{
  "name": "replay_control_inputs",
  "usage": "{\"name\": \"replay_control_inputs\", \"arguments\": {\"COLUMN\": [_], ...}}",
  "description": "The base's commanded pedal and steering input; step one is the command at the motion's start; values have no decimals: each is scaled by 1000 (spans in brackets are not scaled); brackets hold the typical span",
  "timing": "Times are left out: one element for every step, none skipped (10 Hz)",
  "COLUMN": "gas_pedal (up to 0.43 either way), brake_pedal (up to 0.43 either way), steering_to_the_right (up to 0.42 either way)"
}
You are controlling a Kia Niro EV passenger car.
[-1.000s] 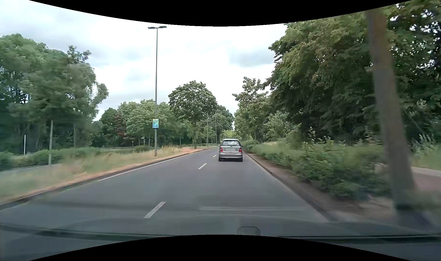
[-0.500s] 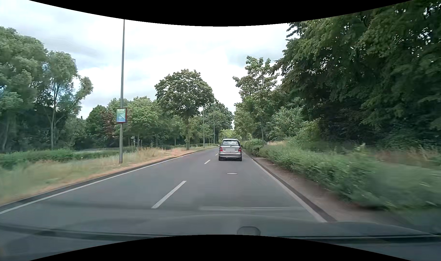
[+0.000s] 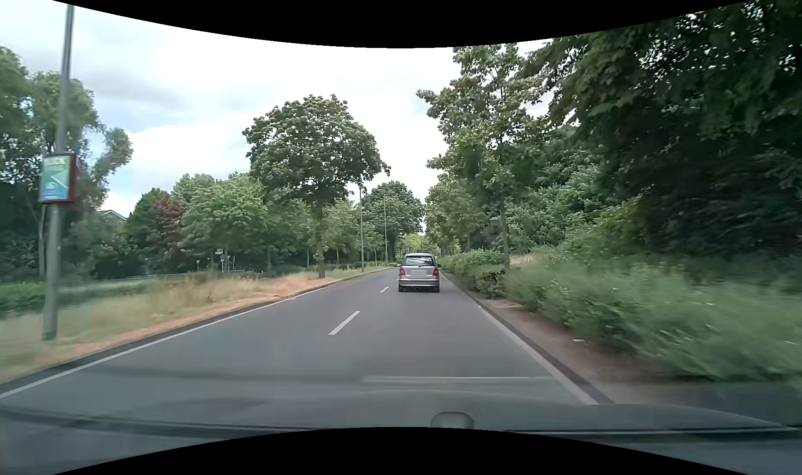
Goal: Follow the waypoints while adhering to traffic rules and regulations
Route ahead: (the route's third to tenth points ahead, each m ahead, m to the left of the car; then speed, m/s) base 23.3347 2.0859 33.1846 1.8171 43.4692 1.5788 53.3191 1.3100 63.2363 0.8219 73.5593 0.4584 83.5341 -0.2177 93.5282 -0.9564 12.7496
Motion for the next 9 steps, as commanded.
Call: {"name": "replay_control_inputs", "arguments": {"gas_pedal": [157,157,157,150,150,150,150,150,150], "brake_pedal": [18,18,18,18,18,18,18,18,18], "steering_to_the_right": [0,0,0,0,0,0,0,0,0]}}
